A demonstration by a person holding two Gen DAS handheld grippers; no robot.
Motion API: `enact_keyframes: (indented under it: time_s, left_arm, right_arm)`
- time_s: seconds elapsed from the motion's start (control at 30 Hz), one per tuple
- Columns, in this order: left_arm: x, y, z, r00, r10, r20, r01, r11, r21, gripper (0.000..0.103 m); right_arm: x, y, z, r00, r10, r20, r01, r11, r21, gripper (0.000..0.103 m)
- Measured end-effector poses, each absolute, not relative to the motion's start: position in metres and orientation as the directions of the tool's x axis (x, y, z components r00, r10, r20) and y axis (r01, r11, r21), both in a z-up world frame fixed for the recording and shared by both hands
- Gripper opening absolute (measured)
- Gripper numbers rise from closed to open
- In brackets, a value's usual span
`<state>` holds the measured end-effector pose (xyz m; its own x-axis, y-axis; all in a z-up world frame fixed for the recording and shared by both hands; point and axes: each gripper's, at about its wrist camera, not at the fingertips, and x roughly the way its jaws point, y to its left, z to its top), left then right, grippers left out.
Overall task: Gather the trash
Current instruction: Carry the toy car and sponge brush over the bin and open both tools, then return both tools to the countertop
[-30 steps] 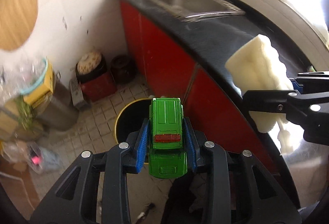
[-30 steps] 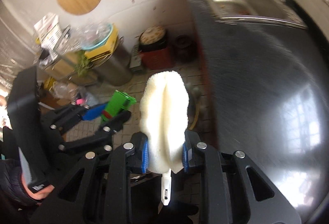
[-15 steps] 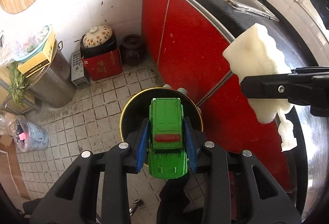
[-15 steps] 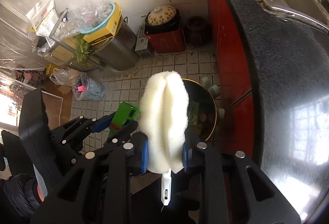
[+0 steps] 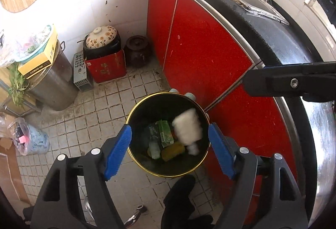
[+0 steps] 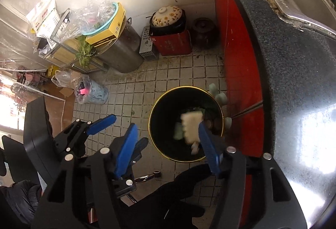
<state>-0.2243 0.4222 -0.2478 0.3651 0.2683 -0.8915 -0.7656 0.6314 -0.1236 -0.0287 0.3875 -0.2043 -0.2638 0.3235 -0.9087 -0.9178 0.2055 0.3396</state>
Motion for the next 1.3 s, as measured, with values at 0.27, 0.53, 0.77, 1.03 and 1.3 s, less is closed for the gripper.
enact_keyframes:
  time_s: [0.27, 0.53, 0.77, 1.03, 1.3]
  left_arm:
    - [-0.212, 0.401, -0.222, 0.393, 0.267, -0.880, -0.710, 0.697, -0.105, 0.093]
    - [-0.141, 0.319, -0.162, 0.508, 0.184, -0.842, -0.464, 0.882, -0.088, 0.096]
    - [-0.057, 0.187, -0.124, 0.605, -0.047, -0.795, -0.035, 0.996, -0.085, 0.096]
    - [-0.015, 0.046, -0.105, 0.573, -0.246, -0.782, 0.350, 0.936, -0.038, 0.096]
    - [-0.018, -0.023, -0.117, 0.524, -0.273, -0.806, 0.516, 0.855, 0.046, 0.096]
  right_arm:
    - [-0.006, 0.342, -0.165, -0.204, 0.401, -0.893, -0.903, 0.274, 0.330, 0.074]
    - [0.057, 0.187, -0.085, 0.100, 0.505, -0.857, -0.827, 0.521, 0.210, 0.085]
    - [0.094, 0.009, -0.062, 0.380, 0.362, -0.851, -0.551, 0.828, 0.106, 0.085]
    - [0.079, -0.167, -0.067, 0.486, 0.168, -0.858, -0.147, 0.983, 0.109, 0.085]
    - [0.054, -0.229, -0.079, 0.483, 0.127, -0.867, -0.005, 0.990, 0.142, 0.085]
